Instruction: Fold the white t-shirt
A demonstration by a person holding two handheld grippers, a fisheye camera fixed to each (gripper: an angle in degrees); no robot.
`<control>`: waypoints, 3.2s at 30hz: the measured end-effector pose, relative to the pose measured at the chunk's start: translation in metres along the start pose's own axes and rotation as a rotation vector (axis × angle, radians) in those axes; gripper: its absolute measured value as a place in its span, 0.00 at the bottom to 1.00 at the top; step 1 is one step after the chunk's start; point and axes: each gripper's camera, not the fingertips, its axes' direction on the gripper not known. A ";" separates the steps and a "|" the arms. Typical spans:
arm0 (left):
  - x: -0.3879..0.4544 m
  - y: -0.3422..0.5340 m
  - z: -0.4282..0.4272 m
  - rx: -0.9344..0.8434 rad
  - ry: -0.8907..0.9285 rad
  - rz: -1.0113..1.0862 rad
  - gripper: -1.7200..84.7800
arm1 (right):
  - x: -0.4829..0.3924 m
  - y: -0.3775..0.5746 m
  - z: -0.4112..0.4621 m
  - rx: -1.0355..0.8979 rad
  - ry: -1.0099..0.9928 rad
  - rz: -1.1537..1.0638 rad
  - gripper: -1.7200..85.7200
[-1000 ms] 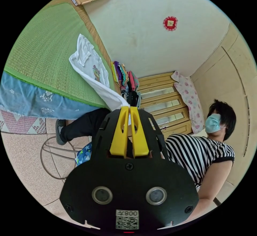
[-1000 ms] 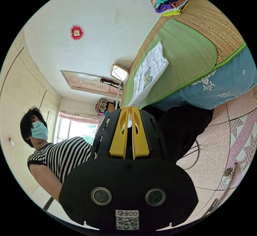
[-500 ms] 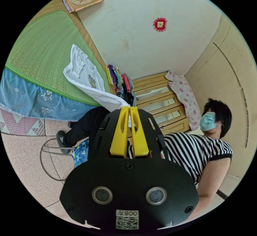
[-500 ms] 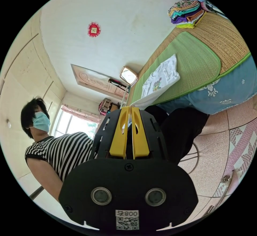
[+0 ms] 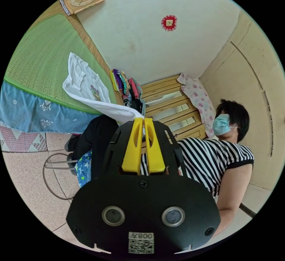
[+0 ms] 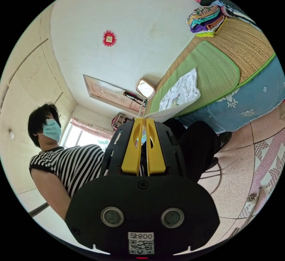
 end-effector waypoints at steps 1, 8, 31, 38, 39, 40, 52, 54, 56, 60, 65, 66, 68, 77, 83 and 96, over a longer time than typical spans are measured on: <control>0.000 -0.002 0.000 0.002 0.002 -0.006 0.03 | 0.001 -0.002 0.001 0.000 -0.003 0.002 0.04; 0.003 -0.035 0.005 0.037 0.007 -0.019 0.03 | 0.006 -0.045 0.017 0.024 -0.037 0.002 0.04; -0.031 -0.301 0.074 0.075 -0.107 -0.025 0.03 | 0.069 -0.349 0.136 -0.015 0.066 0.120 0.04; -0.057 -0.388 0.100 0.078 -0.166 -0.060 0.03 | 0.109 -0.449 0.189 -0.053 0.105 0.170 0.04; -0.061 -0.400 0.103 0.081 -0.171 -0.068 0.03 | 0.117 -0.463 0.198 -0.059 0.112 0.178 0.04; -0.063 -0.406 0.105 0.084 -0.174 -0.071 0.03 | 0.120 -0.470 0.202 -0.062 0.114 0.182 0.04; -0.109 -0.521 0.153 0.068 -0.258 -0.152 0.03 | 0.189 -0.592 0.277 -0.131 0.182 0.267 0.04; -0.118 -0.539 0.163 0.066 -0.287 -0.177 0.03 | 0.203 -0.611 0.293 -0.155 0.197 0.291 0.04; -0.126 -0.551 0.169 0.071 -0.310 -0.206 0.03 | 0.214 -0.624 0.305 -0.169 0.206 0.309 0.04; -0.137 -0.570 0.180 0.117 -0.322 -0.262 0.04 | 0.230 -0.647 0.326 -0.195 0.224 0.327 0.04; -0.132 -0.582 0.184 0.229 -0.292 -0.259 0.05 | 0.234 -0.661 0.336 -0.173 0.225 0.304 0.04; -0.128 -0.583 0.186 0.250 -0.286 -0.256 0.05 | 0.233 -0.663 0.337 -0.165 0.236 0.294 0.04; -0.122 -0.584 0.195 0.258 -0.264 -0.245 0.05 | 0.231 -0.664 0.334 -0.126 0.255 0.294 0.04; -0.102 -0.621 0.318 -0.230 -0.452 -0.168 0.03 | 0.191 -0.666 0.399 -0.315 0.371 0.098 0.03; -0.090 -0.660 0.374 -0.380 -0.650 -0.075 0.02 | 0.189 -0.665 0.488 -0.582 0.554 -0.013 0.02; -0.049 -0.698 0.426 -0.344 -0.600 0.075 0.02 | 0.189 -0.695 0.521 -0.496 0.580 -0.096 0.02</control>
